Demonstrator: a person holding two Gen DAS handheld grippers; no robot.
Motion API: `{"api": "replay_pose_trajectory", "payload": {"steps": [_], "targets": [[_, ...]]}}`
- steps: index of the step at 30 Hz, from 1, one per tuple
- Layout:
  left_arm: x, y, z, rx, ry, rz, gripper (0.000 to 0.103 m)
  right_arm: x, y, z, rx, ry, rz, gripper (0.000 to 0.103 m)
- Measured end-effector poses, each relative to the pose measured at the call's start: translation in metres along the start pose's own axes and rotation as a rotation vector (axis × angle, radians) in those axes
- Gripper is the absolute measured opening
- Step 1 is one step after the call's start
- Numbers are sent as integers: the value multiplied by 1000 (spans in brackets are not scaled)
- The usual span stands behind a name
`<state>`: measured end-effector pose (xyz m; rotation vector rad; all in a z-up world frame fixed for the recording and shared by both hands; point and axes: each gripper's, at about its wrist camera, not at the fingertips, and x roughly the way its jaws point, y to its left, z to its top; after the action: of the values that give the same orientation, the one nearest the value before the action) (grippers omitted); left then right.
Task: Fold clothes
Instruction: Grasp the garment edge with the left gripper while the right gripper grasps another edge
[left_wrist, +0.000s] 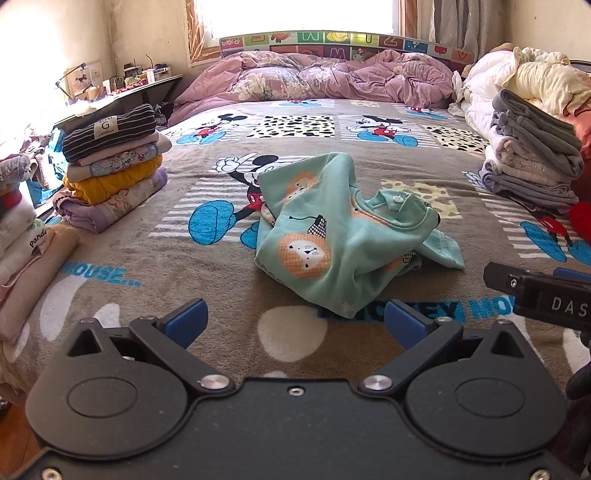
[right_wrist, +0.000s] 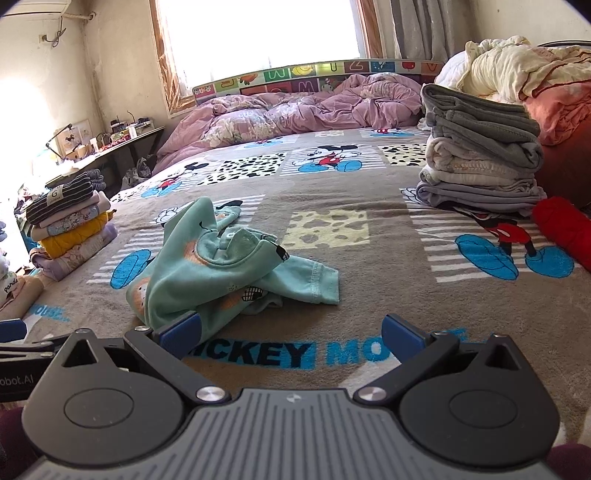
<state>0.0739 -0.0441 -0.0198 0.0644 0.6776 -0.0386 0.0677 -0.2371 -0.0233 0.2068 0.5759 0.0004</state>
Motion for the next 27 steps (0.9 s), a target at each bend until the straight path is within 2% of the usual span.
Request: {"api": "replay_pose_trajectory", "payload": {"steps": [3,7,12,17,21,24,27], "targets": [[19,1,5,-5,44,2,103,26,-3,6,-1,-9,24,103],[47,1,11,-14,175,-33,103,57,-10,9,19,-41,91,103],[69,-2,6,11,279,-45,103,81,-21,2,47,-20,100,103],[82,-1,5,1,304,-37,103,84,-29,2,71,-47,132,103],[86,0,19,12,286,-26,103,93,-34,6,116,-64,179,103],[84,4,33,26,251,-27,103,100,-40,11,173,-88,226,103],[77,14,55,15,166,-23,103,107,-46,15,229,-112,273,103]]}}
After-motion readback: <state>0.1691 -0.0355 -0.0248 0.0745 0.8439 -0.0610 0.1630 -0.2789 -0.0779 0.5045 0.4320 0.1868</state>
